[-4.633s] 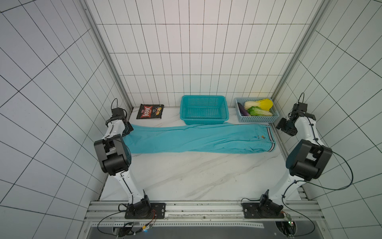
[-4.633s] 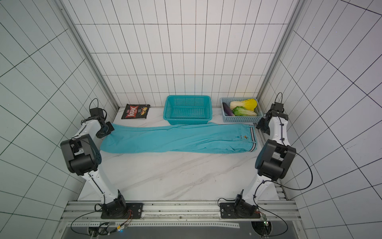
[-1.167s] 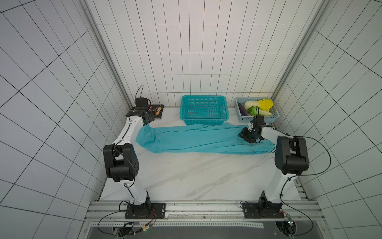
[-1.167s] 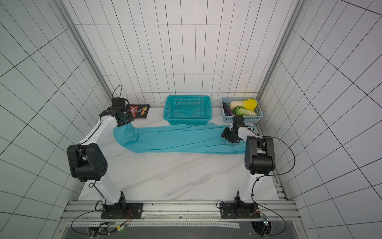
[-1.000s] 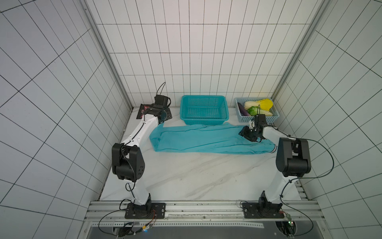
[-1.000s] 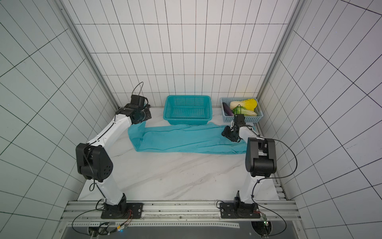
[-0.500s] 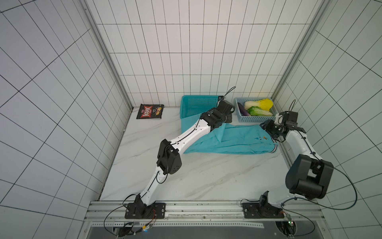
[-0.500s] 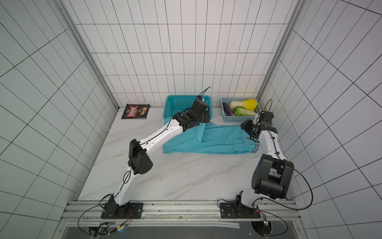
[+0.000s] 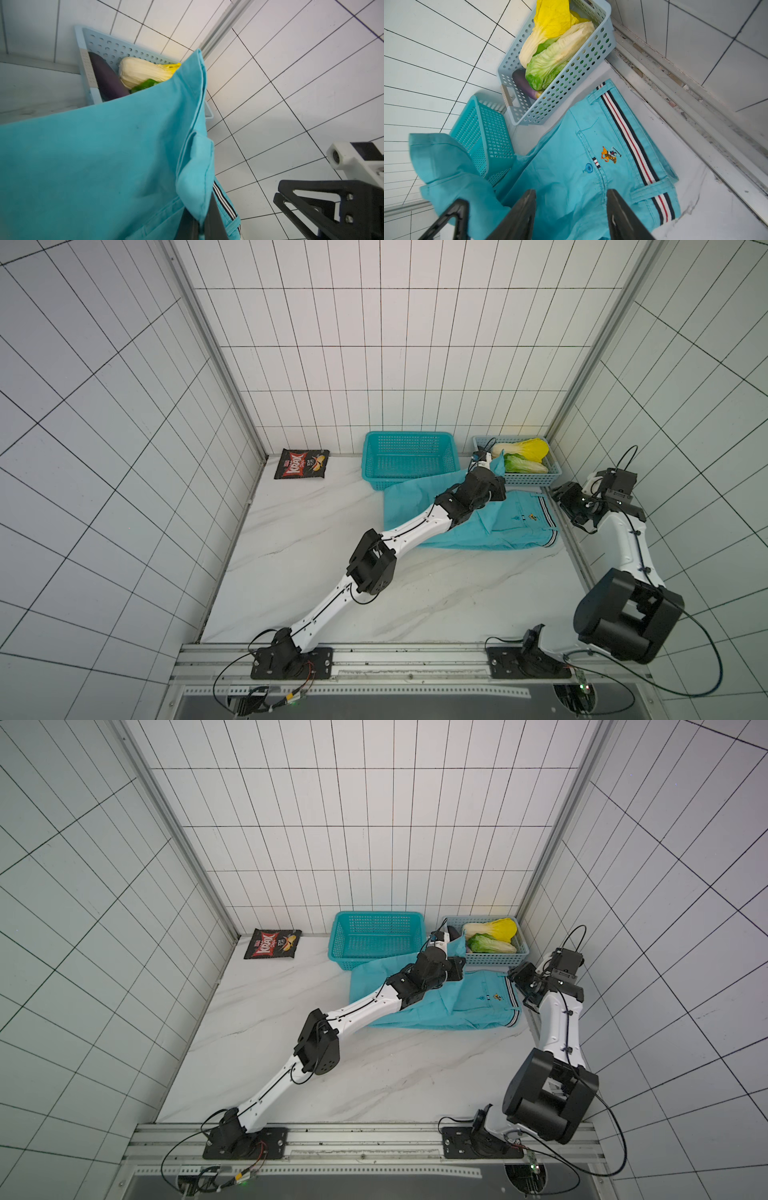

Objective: Roll up the long pants
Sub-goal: Fold the long pant at the center of the board.

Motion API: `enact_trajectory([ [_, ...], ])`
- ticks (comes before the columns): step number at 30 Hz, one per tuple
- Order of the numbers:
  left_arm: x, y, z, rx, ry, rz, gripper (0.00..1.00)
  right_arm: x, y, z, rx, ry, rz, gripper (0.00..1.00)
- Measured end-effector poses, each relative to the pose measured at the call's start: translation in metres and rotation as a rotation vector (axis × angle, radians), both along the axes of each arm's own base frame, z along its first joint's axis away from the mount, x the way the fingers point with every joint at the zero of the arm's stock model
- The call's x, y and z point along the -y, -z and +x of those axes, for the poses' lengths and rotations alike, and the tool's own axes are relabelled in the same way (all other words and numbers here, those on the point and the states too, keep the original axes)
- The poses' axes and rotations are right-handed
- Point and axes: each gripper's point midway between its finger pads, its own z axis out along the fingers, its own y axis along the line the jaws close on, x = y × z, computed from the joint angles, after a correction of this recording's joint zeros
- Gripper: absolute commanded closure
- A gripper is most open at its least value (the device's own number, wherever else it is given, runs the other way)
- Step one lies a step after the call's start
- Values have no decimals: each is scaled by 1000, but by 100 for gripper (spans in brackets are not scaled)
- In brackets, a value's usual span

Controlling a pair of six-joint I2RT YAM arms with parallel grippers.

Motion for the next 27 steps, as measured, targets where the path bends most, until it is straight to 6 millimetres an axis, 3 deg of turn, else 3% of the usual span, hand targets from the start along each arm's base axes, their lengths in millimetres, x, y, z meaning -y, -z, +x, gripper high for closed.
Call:
enact_trajectory([
  [5, 10, 10, -10, -30, 55, -22, 97, 9, 2, -4, -13, 26, -1, 41],
  [6, 12, 7, -11, -26, 65, -31, 68, 14, 3, -6, -16, 38, -3, 40],
  [7, 13, 5, -12, -20, 74, -36, 9, 18, 3, -8, -20, 50, -4, 40],
  [8, 14, 3, -14, -19, 82, -44, 2, 23, 4, -10, -23, 62, -4, 40],
  [15, 21, -14, -28, 23, 155, -59, 2, 36, -5, -16, -7, 100, 3, 38],
  [17, 17, -29, -33, 40, 175, -47, 2, 34, -14, -15, 20, 99, 7, 37],
  [20, -7, -79, -45, 88, 206, -30, 2, 28, -25, -11, 68, 73, 27, 37],
  [23, -62, -155, -63, 171, 192, -47, 2, 9, -21, -3, 63, 0, 53, 38],
  [25, -123, -215, -81, 271, 143, -80, 2, -16, -15, 11, 32, -96, 54, 40],
  [27, -179, -255, -95, 353, 75, -107, 2, -55, -9, 26, 4, -215, 40, 45],
])
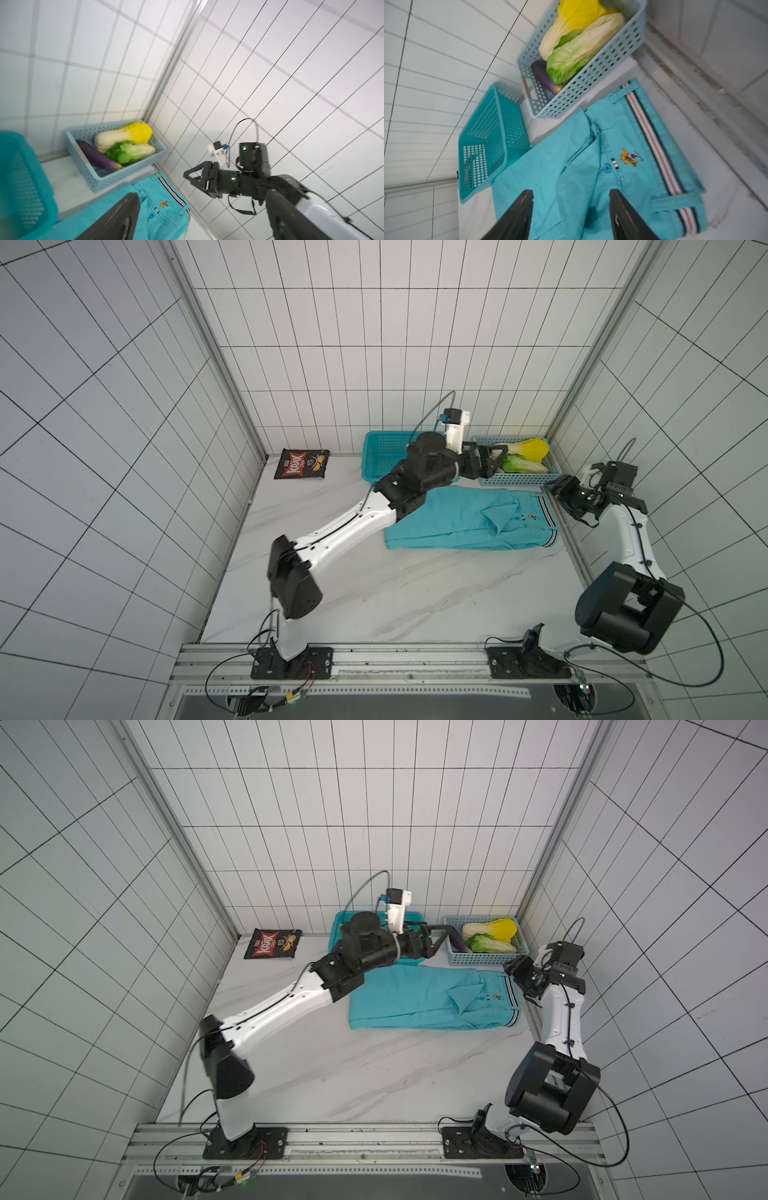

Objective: Roll up the long pants
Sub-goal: Fold the long pant at the center of the board.

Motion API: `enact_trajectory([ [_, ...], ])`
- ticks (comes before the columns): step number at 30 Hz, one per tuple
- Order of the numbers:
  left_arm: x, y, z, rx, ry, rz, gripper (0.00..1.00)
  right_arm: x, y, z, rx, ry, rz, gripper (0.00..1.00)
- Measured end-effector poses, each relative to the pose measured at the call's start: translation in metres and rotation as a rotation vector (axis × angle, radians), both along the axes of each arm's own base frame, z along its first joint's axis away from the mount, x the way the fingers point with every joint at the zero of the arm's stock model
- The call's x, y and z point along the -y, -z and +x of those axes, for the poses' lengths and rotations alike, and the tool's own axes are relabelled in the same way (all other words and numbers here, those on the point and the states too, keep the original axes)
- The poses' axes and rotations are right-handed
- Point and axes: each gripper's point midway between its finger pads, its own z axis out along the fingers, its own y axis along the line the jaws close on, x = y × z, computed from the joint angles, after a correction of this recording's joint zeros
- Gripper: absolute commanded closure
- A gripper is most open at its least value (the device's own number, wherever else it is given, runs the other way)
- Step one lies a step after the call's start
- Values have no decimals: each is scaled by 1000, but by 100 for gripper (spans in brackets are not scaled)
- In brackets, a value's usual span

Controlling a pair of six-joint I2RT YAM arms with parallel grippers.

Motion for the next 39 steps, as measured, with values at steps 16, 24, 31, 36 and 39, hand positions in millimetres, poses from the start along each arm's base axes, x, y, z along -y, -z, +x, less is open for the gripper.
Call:
enact_trajectory([
  [16, -223, 281, -36, -410, -434, 496, 2, -124, 115, -25, -469, -409, -840, 36],
  [24, -262, 264, -38, -378, -545, 438, 2, -91, 153, -22, -665, -415, -1162, 85],
  [31, -259, 276, -34, -408, -540, 458, 1, -79, 133, -31, -610, -308, -1131, 100],
  [36, -255, 286, -30, -432, -532, 469, 2, -46, 112, -58, -502, -110, -840, 100],
  [39, -253, 291, -30, -446, -527, 474, 2, -18, 117, -76, -446, 44, -648, 80],
])
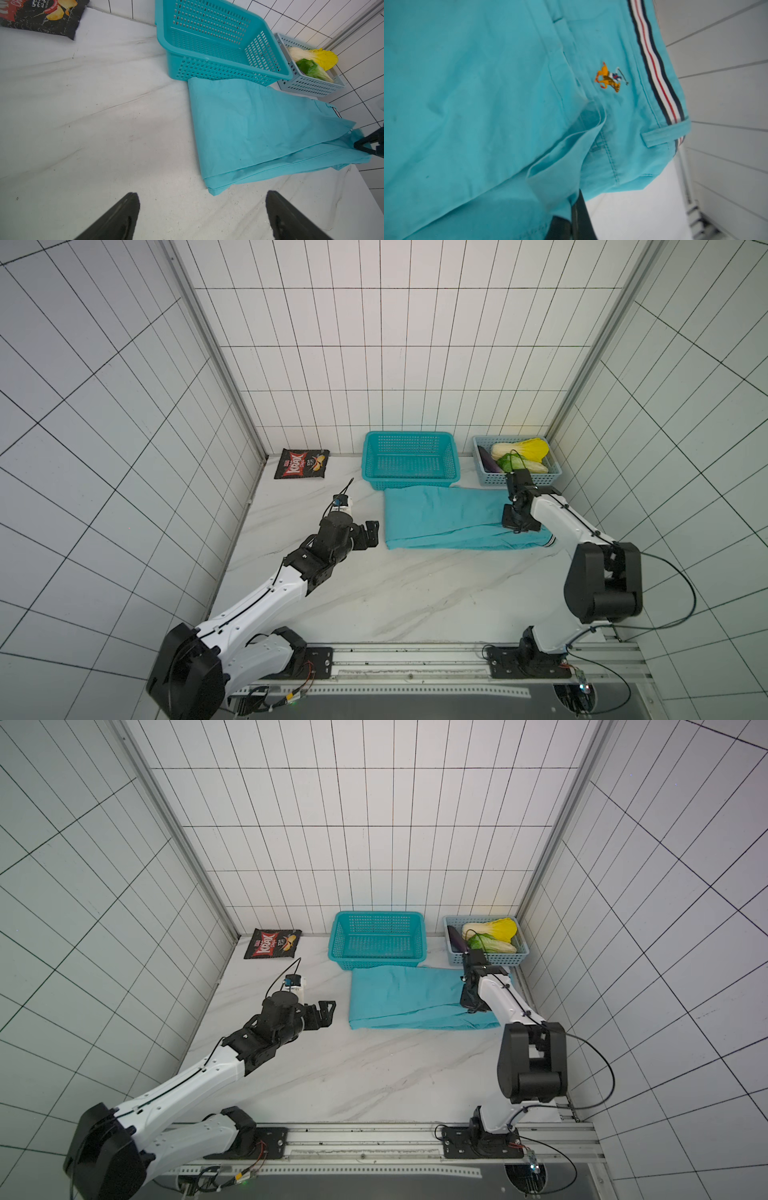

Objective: Roll up the long pants
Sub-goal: Fold the long pant at the center of the board.

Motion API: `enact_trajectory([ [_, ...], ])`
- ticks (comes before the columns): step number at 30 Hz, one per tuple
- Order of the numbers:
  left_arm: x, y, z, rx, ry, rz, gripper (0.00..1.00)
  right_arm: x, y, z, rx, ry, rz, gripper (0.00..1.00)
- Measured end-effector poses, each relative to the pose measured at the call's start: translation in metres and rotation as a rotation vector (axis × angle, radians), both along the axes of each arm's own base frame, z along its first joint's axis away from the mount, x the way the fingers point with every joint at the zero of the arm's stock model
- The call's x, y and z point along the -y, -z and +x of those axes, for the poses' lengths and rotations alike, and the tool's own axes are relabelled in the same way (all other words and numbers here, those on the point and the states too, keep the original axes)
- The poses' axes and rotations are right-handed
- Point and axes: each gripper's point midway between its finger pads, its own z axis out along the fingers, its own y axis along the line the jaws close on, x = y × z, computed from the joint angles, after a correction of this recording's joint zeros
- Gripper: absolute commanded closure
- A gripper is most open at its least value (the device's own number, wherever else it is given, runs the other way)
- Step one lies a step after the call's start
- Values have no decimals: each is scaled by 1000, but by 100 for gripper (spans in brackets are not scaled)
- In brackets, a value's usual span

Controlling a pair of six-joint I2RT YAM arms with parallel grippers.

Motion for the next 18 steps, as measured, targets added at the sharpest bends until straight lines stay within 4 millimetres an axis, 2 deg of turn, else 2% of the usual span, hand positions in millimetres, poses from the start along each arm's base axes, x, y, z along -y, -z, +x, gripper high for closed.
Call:
enact_trajectory([
  [2, 0, 2, 1, -4, 0, 1, 2, 10, 12, -15, 47, 79, 81, 70],
  [5, 1, 4, 1, -10, -2, 2, 2, 4, 34, -31, 77, 134, 202, 54],
  [8, 1, 5, 2, -13, -3, 3, 2, -5, 51, -39, 66, 155, 285, 49],
  [11, 1, 3, 2, -8, -3, 1, 2, -8, 53, -40, 72, 157, 308, 48],
  [13, 1, 2, 3, -6, -4, 1, 2, -7, 43, -38, 107, 152, 308, 46],
  [15, 1, 2, 3, -5, -3, 3, 2, -4, 22, -36, 164, 143, 291, 46],
  [18, 1, 2, 3, -5, -3, 4, 2, 5, -26, -24, 265, 125, 242, 39],
])
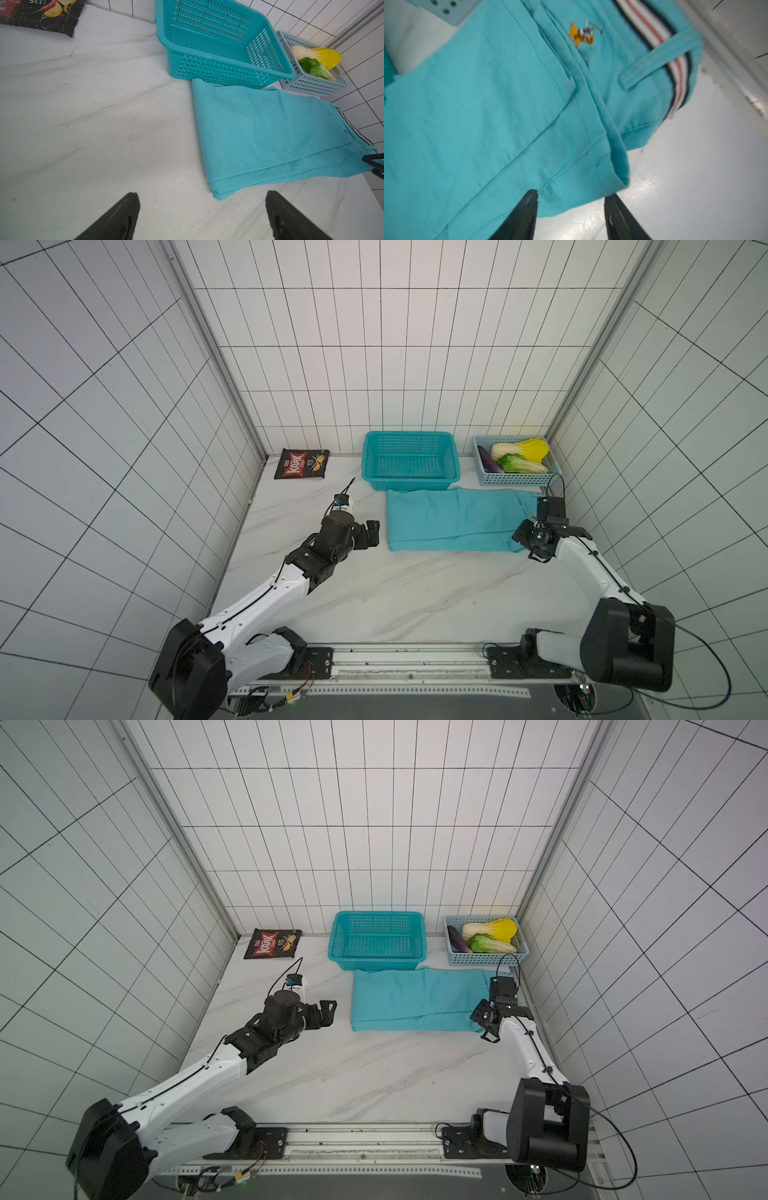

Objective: Roll up the long pants
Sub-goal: Fold the long pant at the center of the board.

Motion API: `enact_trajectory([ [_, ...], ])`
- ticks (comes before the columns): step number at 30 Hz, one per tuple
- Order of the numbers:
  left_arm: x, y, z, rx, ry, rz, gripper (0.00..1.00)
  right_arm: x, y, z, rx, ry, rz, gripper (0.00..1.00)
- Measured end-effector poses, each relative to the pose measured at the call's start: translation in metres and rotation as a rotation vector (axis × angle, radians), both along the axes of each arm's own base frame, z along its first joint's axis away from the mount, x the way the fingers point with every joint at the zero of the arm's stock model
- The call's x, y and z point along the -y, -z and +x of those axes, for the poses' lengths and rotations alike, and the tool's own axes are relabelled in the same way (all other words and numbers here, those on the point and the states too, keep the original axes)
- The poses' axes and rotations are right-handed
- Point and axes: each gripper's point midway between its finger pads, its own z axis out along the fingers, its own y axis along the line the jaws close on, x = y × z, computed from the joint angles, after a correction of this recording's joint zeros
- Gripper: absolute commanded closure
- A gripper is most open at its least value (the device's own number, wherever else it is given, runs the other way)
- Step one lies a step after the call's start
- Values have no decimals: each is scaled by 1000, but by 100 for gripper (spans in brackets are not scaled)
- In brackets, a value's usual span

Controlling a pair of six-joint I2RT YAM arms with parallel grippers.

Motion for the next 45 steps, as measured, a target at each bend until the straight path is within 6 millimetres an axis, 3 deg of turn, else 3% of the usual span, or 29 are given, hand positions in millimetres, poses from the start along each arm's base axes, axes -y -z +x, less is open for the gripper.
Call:
enact_trajectory([
  [4, 0, 0, 0, 0, 1, 0, 2, 6, -65, 31, 137, -10, -24, 39],
  [7, 1, 0, 0, 1, 8, 1, 2, -1, -77, 54, 147, -52, 40, 42],
  [9, 5, -2, -1, 4, 36, 1, 2, -7, -63, 69, 100, -83, 96, 43],
  [11, 12, -6, -2, 15, 80, -4, 2, -16, -31, 80, 10, -112, 168, 44],
  [14, 20, -9, -5, 27, 137, -4, 2, -15, 14, 78, -123, -98, 242, 46],
  [16, 25, -9, -8, 31, 166, 2, 2, -8, 28, 72, -175, -66, 270, 46],
  [24, 30, -8, -11, 42, 208, 24, 2, 20, 21, 73, -133, 41, 290, 46],
  [33, 31, -2, -9, 32, 212, 36, 2, 23, 60, 82, -191, 68, 319, 51],
  [36, 31, -3, -9, 34, 212, 35, 2, 23, 69, 84, -202, 70, 329, 61],
  [41, 31, -3, -9, 34, 210, 33, 2, 23, 81, 88, -212, 76, 341, 93],
  [45, 31, -3, -9, 35, 206, 35, 2, 22, 80, 88, -208, 78, 345, 100],
])
